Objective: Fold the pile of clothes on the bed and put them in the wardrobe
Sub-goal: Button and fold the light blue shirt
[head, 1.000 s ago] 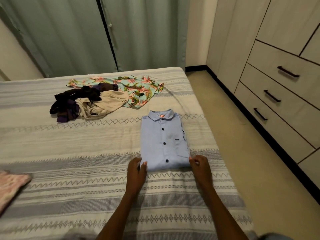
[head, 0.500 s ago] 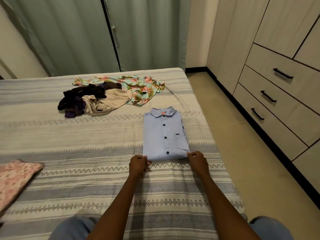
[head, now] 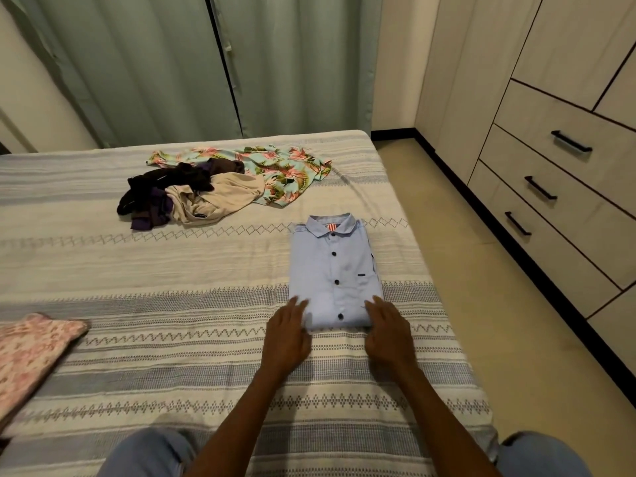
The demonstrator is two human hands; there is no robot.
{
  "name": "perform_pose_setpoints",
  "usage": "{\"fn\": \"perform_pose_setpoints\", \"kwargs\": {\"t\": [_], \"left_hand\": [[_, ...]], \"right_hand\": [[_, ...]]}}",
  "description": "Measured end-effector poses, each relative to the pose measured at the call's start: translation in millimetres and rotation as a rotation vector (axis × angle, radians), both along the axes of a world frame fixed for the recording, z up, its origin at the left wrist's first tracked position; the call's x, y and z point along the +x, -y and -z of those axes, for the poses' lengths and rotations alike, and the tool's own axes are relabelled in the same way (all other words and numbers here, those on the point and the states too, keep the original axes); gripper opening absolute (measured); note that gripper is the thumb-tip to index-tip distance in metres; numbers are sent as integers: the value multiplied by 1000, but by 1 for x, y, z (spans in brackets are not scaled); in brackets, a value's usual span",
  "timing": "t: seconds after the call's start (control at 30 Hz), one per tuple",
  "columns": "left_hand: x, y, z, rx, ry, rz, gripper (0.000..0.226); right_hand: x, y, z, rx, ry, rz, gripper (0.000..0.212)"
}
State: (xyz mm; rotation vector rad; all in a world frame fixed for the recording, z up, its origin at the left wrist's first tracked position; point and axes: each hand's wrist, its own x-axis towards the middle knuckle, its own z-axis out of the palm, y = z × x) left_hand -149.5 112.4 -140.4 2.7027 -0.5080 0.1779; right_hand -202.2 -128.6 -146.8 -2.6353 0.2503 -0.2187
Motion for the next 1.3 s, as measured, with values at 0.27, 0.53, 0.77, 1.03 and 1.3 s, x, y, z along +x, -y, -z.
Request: {"fn": "perform_pose_setpoints", "kwargs": {"t": [0.27,0.53,0.77,1.03,1.3], "left_hand": [[11,6,-1,153,-90,-24,49],[13,-2,-43,-518,-80,-83,22],[2,15,-139,-1191,-204,-172,14],[-34,15,-260,-1465,-69,-23,25],[-25,16,-284,-1409,-103,-129,22]], "right_hand": [[2,3,14,-189,4,56,55],[16,4,-36,194,264,172,30],[27,0,-121,324,519,280,24],[-3,-14,-237,594,850,131,24],[-7,-9,-274,550,648,209,32]]}}
